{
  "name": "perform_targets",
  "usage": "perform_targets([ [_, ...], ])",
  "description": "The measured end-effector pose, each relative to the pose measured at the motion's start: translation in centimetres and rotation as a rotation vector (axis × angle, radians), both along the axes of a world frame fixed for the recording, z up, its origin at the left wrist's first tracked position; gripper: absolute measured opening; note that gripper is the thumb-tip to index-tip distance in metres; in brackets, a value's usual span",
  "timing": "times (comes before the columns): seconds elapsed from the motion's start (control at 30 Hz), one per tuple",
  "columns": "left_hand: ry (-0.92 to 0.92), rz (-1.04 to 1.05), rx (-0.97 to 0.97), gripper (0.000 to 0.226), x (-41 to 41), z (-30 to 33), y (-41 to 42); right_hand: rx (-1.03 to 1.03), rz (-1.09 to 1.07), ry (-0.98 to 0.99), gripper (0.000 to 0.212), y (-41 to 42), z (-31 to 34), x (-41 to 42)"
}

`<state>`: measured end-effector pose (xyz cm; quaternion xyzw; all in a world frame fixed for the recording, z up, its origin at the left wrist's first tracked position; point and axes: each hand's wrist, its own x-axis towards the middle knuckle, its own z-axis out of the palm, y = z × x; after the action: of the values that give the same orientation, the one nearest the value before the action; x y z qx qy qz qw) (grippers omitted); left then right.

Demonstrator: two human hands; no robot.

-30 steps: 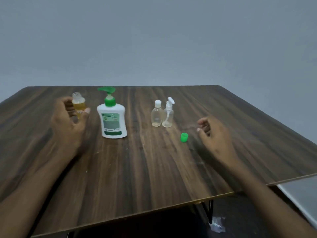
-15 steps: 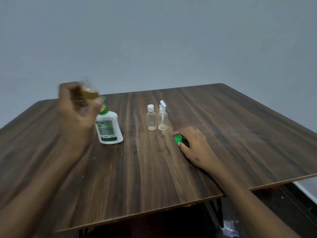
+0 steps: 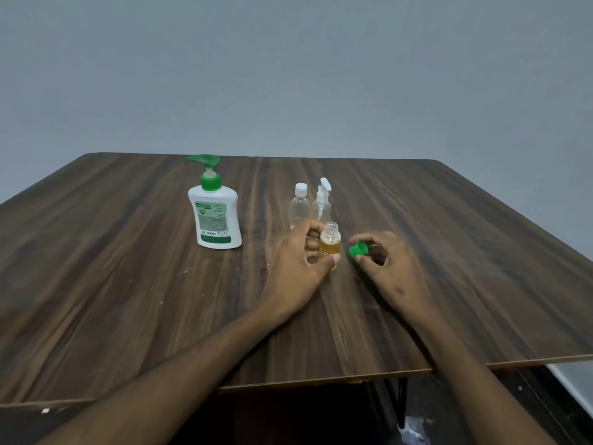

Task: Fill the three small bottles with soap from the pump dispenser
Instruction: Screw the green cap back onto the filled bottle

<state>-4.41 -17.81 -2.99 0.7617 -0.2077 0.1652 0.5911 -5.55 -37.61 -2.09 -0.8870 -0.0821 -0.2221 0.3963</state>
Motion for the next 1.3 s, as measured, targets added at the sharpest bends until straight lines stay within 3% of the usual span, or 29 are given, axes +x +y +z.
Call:
perform_targets([
  [0.17,-0.014,-0.008,0.053,0.041,-0.2,0.0,0.0,-0.019,0.011,0.017,0.04,0.0,0.1,-0.3],
  [0.5,-0.027,-0.037,0.158,0.039,0.4,-0.7,-0.2,-0.007,-0.01,-0.029,0.033,0.8,2.9,-1.9],
  [0.73,-0.015,-0.045,0.18,0.04,0.8,-1.1,-0.3,-0.361,0.129,-0.077,0.031,2.0,8.3,-2.4],
  [1.0,-0.043,-0.038,0.168,0.052,1.1,-1.3,-0.5,-0.787,0.267,-0.072,0.025,3.8,10.0,-1.6],
  [1.3,0.006,-0.035,0.14,0.039,1.0,-1.2,-0.5,-0.987,0.143,0.046,0.01,4.9,9.8,-0.3],
])
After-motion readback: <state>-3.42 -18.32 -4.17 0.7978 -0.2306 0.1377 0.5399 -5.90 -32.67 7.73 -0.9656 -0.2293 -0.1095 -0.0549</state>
